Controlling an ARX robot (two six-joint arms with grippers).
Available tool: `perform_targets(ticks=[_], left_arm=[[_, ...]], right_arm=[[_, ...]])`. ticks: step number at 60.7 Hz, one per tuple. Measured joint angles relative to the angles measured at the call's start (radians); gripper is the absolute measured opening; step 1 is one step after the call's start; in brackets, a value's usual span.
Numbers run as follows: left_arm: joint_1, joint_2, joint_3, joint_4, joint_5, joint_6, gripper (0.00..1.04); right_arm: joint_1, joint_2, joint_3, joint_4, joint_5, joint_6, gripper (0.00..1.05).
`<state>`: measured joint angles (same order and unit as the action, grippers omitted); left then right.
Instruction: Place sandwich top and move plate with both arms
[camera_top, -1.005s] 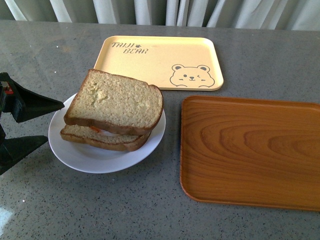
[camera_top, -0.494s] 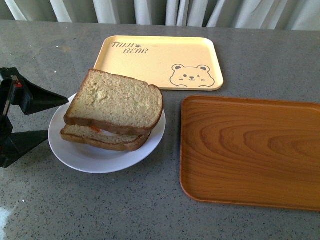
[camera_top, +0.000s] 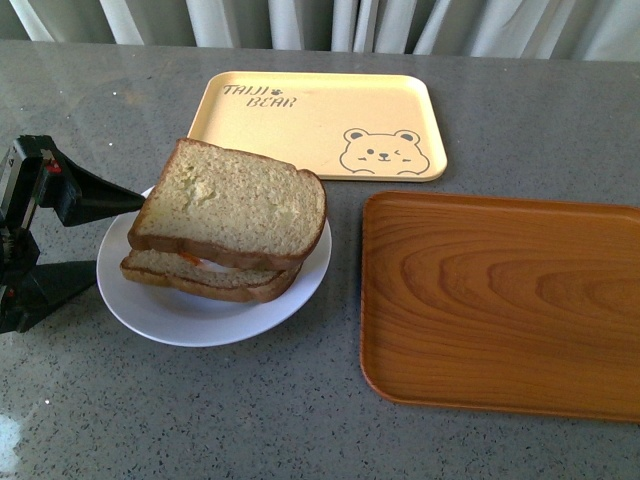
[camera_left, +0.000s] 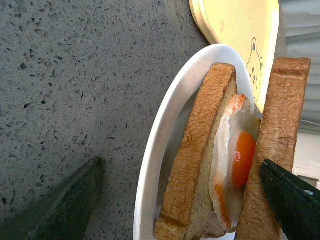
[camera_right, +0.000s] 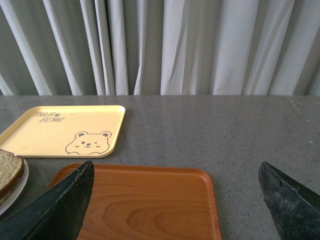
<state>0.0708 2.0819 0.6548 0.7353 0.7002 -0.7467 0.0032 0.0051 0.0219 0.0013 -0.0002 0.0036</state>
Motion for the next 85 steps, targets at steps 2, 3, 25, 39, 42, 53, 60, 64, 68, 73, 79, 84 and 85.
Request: perform_targets(ticks=[2,3,25,39,42,53,60,64,68,73,79,84,85], left_arm=[[-0.001,0.001,0.001,0.0,-0.001,0.0,0.91],[-0.001,0.002,0.001,0.0,-0.001,-0.001,0.89],[-0.008,0.026,0.001,0.014,0.008,-0.011,0.26],[-0.002,0.043,0.001,0.058,0.055,-0.042,0.02],[0.003,0.053,0.001,0.077,0.061,-0.055,0.02],[0.019,0.085,-0.007,0.162,0.085,-0.108,0.02],[0.032,0.097,-0.018,0.225,0.086,-0.158,0.02],[0.04,0.099,-0.024,0.251,0.086,-0.179,0.02],[0.05,0.099,-0.032,0.282,0.087,-0.206,0.02],[0.062,0.098,-0.048,0.322,0.087,-0.236,0.02],[0.074,0.088,-0.066,0.354,0.089,-0.266,0.02],[0.077,0.075,-0.075,0.373,0.096,-0.283,0.02],[0.077,0.07,-0.076,0.378,0.099,-0.288,0.02]], right_arm=[[0.0,0.0,0.0,0.0,0.0,0.0,0.96],[0.0,0.0,0.0,0.0,0.0,0.0,0.96],[0.0,0.0,0.0,0.0,0.0,0.0,0.96],[0.0,0.0,0.0,0.0,0.0,0.0,0.96],[0.0,0.0,0.0,0.0,0.0,0.0,0.96],[0.0,0.0,0.0,0.0,0.0,0.0,0.96],[0.0,0.0,0.0,0.0,0.0,0.0,0.96],[0.0,0.0,0.0,0.0,0.0,0.0,0.96],[0.0,0.0,0.0,0.0,0.0,0.0,0.96],[0.0,0.0,0.0,0.0,0.0,0.0,0.96],[0.0,0.0,0.0,0.0,0.0,0.0,0.96],[0.0,0.0,0.0,0.0,0.0,0.0,0.96],[0.0,0.0,0.0,0.0,0.0,0.0,0.96]])
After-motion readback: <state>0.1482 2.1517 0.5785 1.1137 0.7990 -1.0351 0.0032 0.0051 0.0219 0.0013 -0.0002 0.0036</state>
